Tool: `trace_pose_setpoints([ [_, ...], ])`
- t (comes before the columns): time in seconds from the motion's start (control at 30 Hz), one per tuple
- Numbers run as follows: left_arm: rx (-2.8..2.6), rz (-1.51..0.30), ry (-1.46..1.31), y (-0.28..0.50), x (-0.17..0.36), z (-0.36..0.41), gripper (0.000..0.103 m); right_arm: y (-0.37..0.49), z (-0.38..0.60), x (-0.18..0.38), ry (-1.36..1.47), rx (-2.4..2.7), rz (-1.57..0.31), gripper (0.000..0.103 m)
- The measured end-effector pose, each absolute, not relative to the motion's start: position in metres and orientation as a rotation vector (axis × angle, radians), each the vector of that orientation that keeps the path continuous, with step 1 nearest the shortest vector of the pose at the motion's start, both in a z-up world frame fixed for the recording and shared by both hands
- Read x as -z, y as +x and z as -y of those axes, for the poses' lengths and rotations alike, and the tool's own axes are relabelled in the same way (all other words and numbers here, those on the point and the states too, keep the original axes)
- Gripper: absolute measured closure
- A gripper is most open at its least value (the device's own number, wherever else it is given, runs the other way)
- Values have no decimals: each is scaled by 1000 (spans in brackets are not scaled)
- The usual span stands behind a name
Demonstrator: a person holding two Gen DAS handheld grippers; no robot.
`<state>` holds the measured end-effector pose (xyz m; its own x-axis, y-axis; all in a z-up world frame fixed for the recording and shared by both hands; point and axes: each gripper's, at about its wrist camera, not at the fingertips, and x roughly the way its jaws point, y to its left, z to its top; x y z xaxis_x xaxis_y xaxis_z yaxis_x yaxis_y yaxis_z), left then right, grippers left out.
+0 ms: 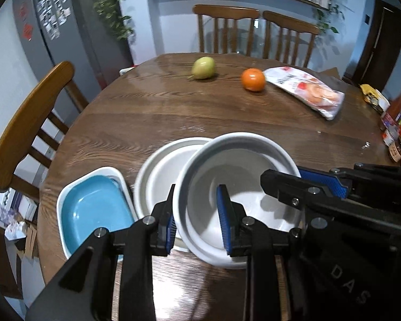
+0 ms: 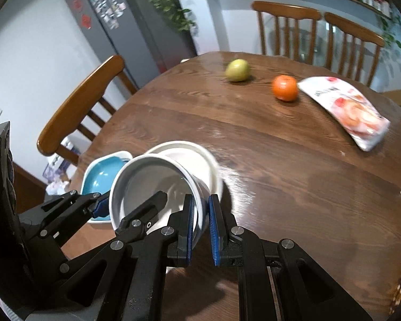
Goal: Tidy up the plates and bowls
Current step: 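Carry the small white bowl with both grippers and lower it into the nested bowls, then open both grippers and withdraw from the bowl stack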
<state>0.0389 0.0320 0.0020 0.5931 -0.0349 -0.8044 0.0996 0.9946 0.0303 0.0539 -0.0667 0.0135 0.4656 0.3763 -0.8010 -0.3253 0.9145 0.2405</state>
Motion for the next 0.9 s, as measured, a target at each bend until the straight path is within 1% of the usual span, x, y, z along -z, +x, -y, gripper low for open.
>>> trace_pose_setpoints([
  [0.37, 102, -1045, 64, 76, 27, -60, 78, 87, 36, 13, 64, -431, -1094, 89],
  [0.6, 139, -1097, 91, 84, 40, -57, 78, 97, 36, 31, 80, -401, -1158, 89],
  [0.9, 166, -1133, 89, 92, 48, -58, 77, 104, 33, 39, 66, -362, -1186, 88],
])
